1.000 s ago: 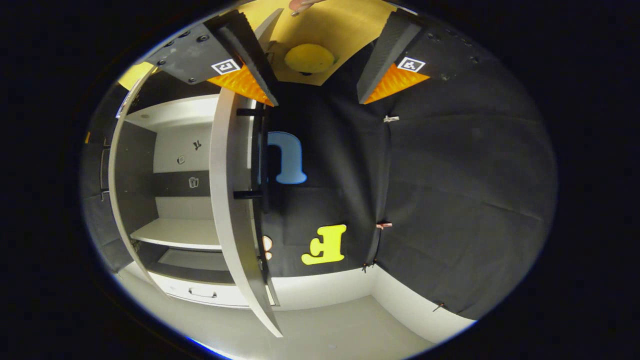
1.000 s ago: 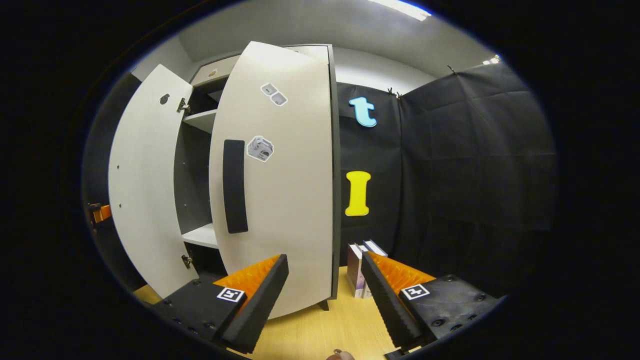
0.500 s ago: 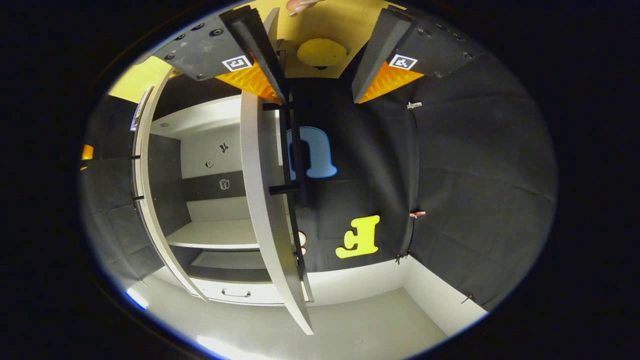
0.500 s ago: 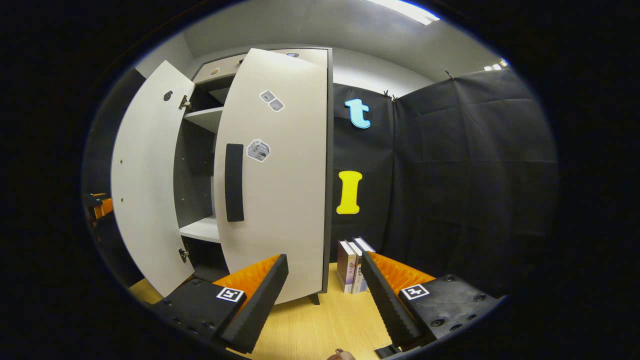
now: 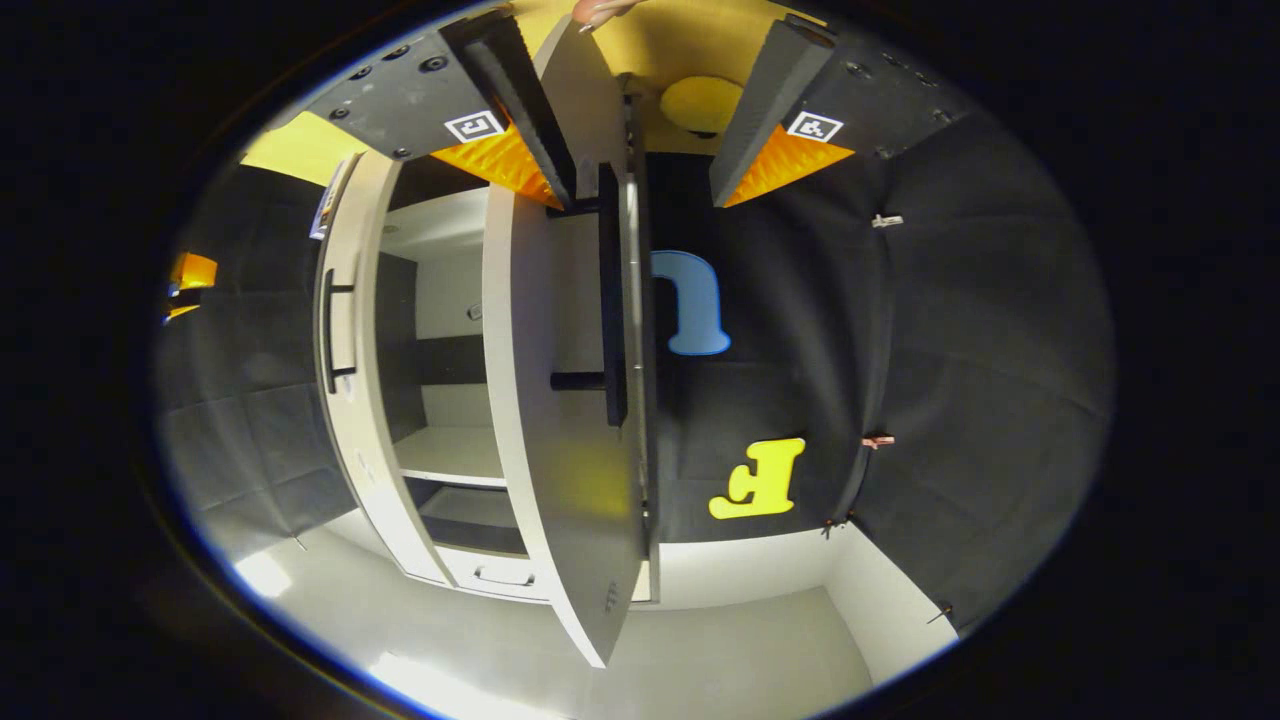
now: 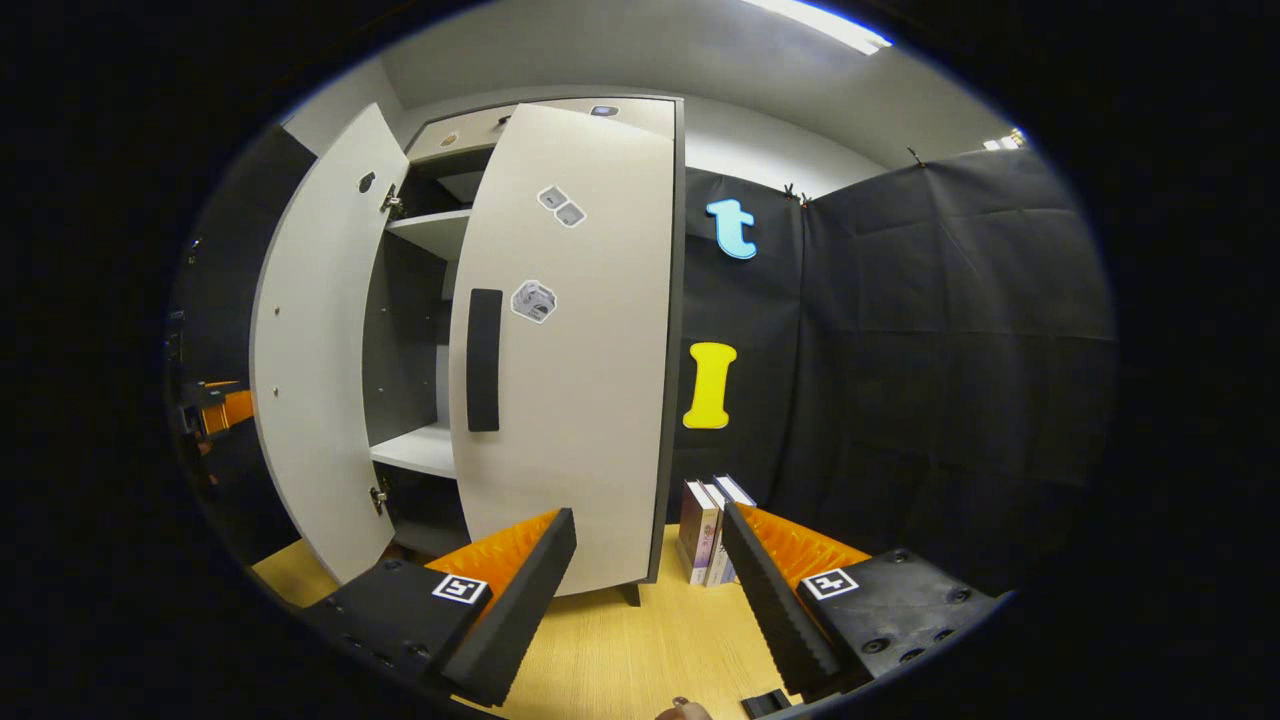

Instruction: Grasp the bottle in the cabinet with the left hand and place it on the coaster, then close the right door with the right hand and the left door with the left hand.

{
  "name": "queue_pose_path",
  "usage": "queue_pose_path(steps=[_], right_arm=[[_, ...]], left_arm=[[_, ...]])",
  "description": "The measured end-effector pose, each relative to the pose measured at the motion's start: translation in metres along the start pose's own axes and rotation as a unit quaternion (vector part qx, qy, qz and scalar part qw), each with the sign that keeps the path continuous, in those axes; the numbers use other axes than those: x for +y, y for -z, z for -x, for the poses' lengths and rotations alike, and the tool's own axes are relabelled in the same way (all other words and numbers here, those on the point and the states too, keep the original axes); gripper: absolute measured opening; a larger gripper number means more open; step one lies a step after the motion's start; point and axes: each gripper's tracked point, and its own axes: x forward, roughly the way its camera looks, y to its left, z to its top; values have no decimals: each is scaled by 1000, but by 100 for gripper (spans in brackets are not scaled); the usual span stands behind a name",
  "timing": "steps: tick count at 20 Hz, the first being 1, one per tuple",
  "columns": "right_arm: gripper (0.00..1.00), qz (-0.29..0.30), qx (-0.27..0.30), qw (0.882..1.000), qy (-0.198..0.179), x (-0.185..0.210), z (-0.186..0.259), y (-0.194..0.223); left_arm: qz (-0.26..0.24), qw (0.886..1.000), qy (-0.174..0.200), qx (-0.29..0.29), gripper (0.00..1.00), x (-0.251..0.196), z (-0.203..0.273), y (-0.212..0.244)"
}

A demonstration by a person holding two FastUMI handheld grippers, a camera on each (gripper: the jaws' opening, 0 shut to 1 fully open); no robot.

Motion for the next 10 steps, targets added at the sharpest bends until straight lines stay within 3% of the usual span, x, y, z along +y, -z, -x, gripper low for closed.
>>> queue_pose_path(steps=[1, 3, 4, 10], right_arm=[[98, -3, -2, 1000, 0, -2, 0, -1], [98, -7, -3, 1000, -2, -5, -1, 0], [98, -7, -3, 1000, -1, -8, -2, 0], [98, -21, -15, 1000, -12, -11, -3, -8]], left_arm=[[-1, 1000, 8, 0, 87, -10, -3, 0], [-5, 1000, 27, -1, 83, -31, -11, -2], [-5, 999, 34, -1, 87, -41, -15, -2], [13, 996, 84, 2, 91, -110, -36, -4]])
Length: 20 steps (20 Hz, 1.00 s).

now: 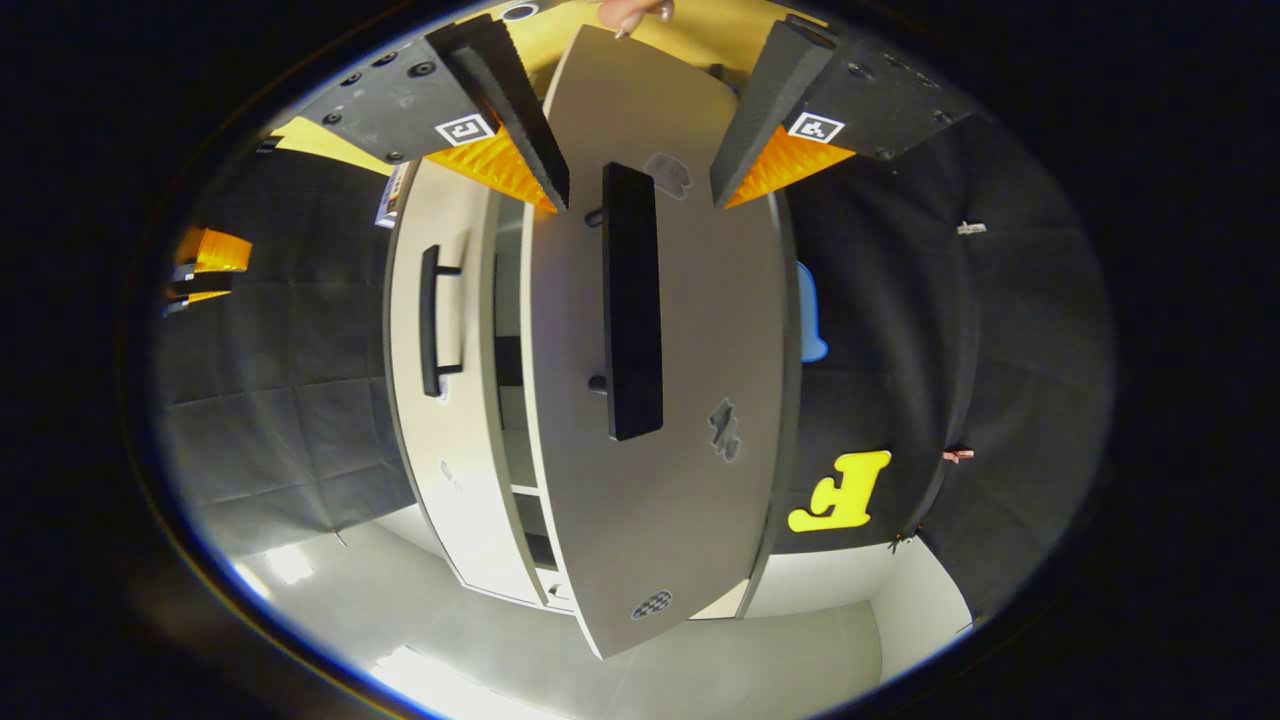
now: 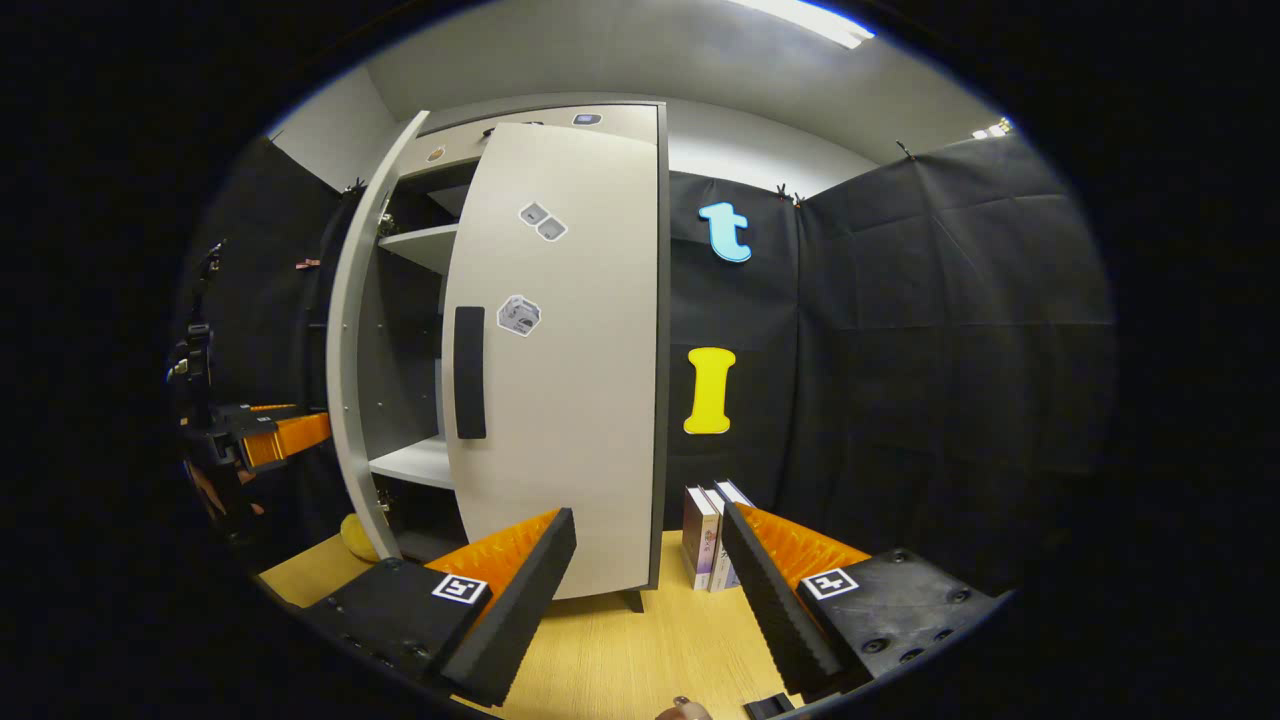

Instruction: Grasp the bottle in the cabinet with the left hand and place it on the coaster, then close the right door with the right hand and the left door with the left hand.

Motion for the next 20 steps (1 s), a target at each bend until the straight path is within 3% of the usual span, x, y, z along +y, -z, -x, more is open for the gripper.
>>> queue_pose_path(steps=[11, 15, 20], right_arm=[[97, -40, -23, 993, -106, 69, -3, -19], [97, -47, -25, 990, -130, 85, 7, -24], [97, -42, -24, 990, -131, 87, 17, -25]], left_arm=[[0, 1000, 11, 1, 92, -37, 66, -8], [17, 1000, 14, 1, 92, -45, 79, -10], [17, 999, 28, 12, 92, -60, 87, -1]])
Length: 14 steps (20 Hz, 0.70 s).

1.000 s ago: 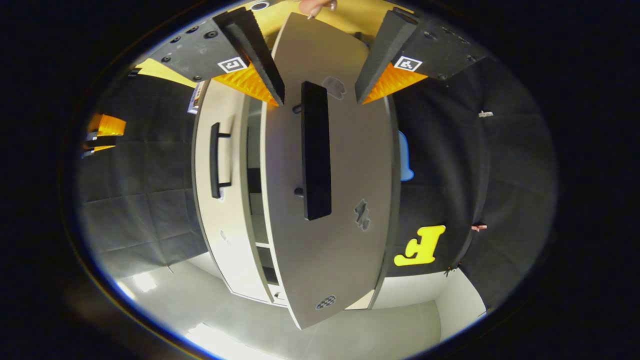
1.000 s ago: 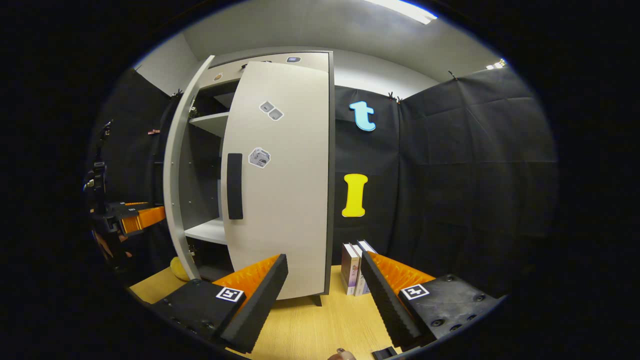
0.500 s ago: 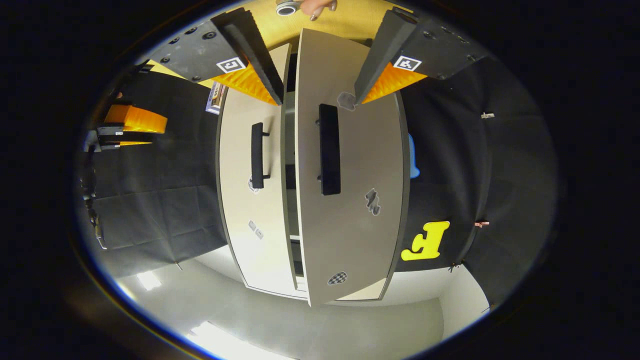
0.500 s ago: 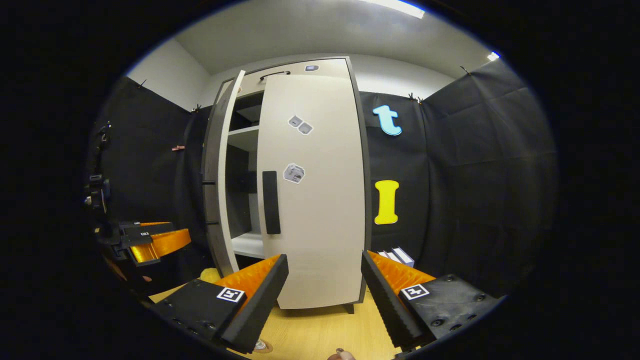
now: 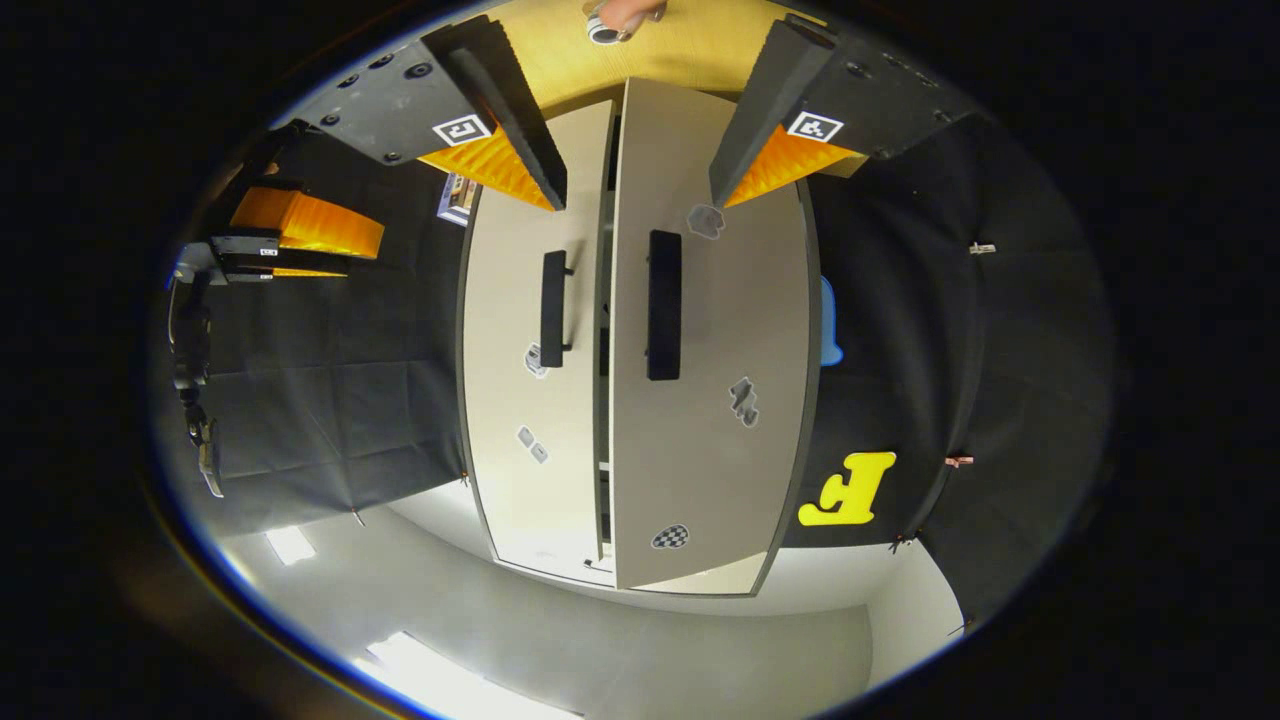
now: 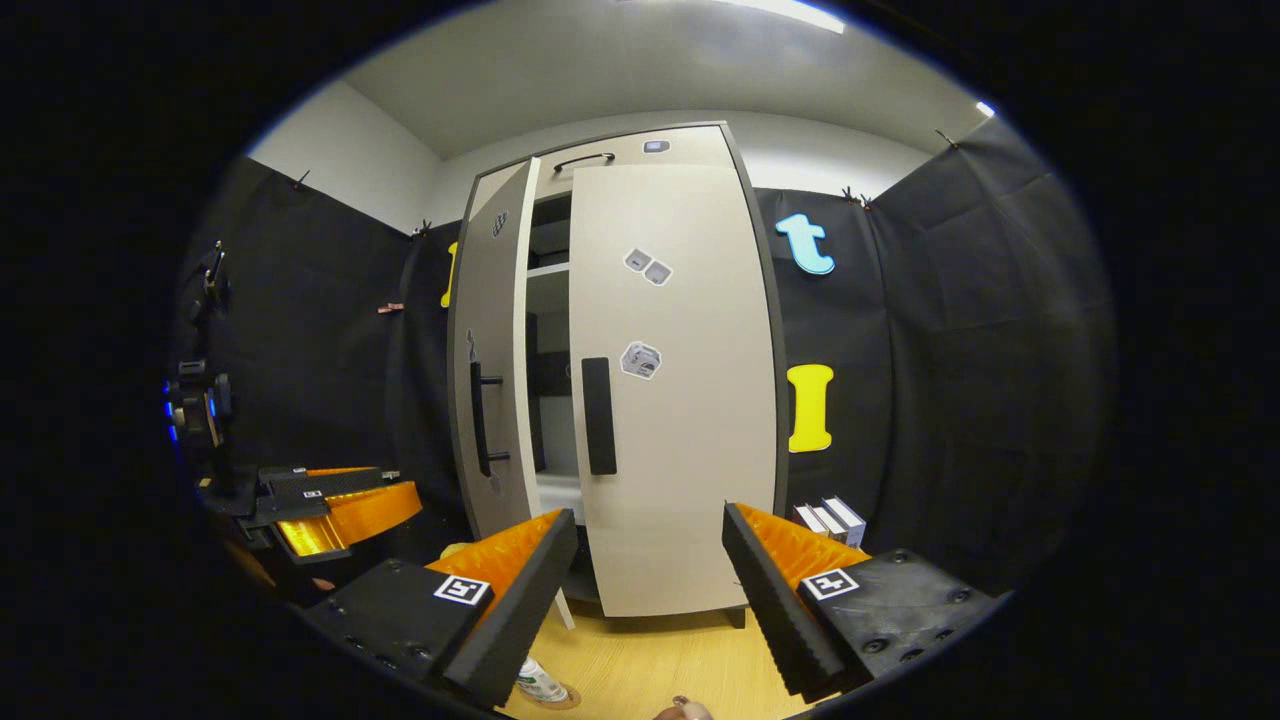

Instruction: Grasp the bottle in the cabinet with the left hand and place it on the coaster, then close the right door with the right hand and the left door with the left hand.

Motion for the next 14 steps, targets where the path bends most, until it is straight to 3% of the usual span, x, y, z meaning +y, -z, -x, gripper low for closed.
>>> queue_pose_path(steps=[14], right_arm=[[97, 14, 4, 1000, -1, 2, 2, 3]], left_arm=[[-8, 1000, -5, -5, 92, 0, -2, -3]])
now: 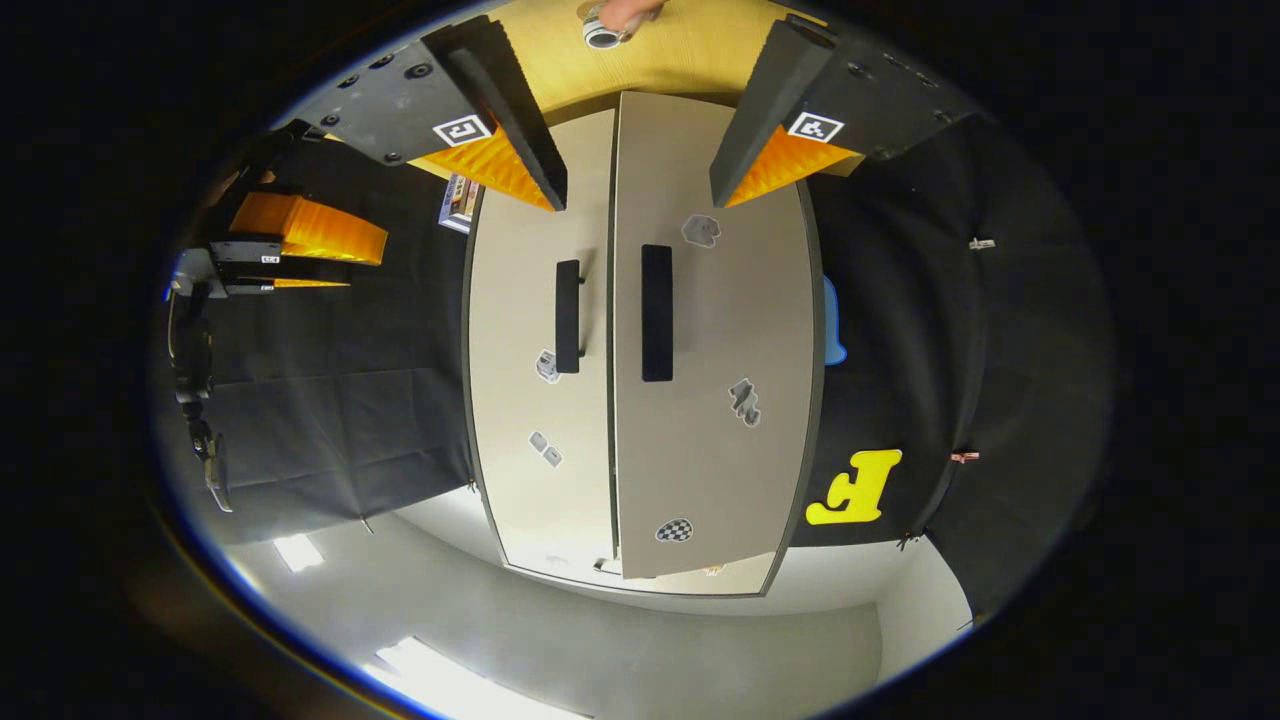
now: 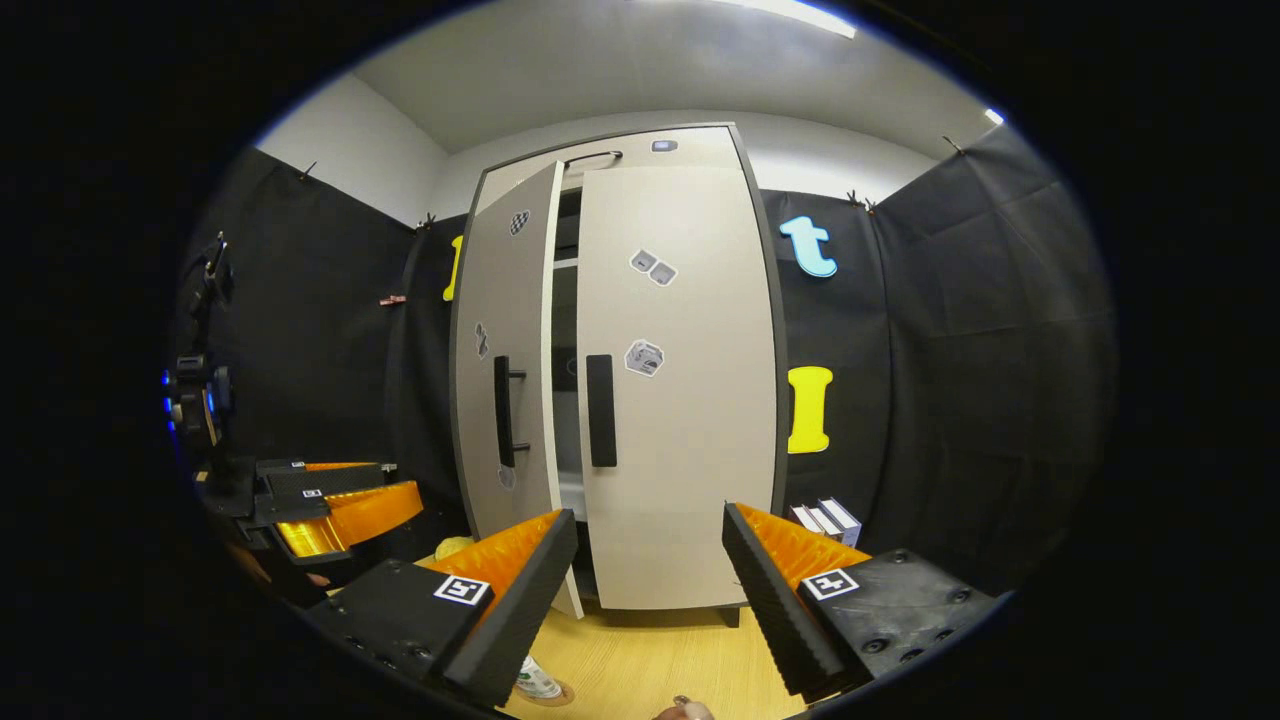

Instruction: Grasp the bottle in the cabinet with the left hand and place it on the coaster, then close the right door with the right hand and the left door with the left hand.

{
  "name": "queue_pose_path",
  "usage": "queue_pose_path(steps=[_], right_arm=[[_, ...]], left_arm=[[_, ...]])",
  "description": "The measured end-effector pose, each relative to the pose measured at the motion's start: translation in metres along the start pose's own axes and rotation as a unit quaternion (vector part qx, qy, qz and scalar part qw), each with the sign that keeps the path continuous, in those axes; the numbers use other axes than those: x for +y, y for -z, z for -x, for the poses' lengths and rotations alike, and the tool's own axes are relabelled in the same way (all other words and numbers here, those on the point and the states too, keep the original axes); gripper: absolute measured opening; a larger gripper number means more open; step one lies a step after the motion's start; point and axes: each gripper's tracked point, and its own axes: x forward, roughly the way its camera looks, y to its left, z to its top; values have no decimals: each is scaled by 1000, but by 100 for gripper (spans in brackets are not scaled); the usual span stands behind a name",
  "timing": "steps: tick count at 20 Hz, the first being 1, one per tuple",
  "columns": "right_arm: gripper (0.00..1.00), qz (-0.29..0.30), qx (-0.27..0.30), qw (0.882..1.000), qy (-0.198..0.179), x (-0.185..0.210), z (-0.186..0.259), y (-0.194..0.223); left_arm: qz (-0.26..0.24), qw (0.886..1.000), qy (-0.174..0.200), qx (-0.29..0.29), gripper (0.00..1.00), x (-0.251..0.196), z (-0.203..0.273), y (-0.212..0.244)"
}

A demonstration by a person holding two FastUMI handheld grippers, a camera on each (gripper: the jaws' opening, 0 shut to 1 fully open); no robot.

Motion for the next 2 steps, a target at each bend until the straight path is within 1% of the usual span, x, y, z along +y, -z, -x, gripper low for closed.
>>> queue_pose_path(steps=[2], right_arm=[[97, -6, -1, 1000, -6, 4, -1, -1]], left_arm=[[-1, 1000, -1, 0, 92, -2, -2, 0]])
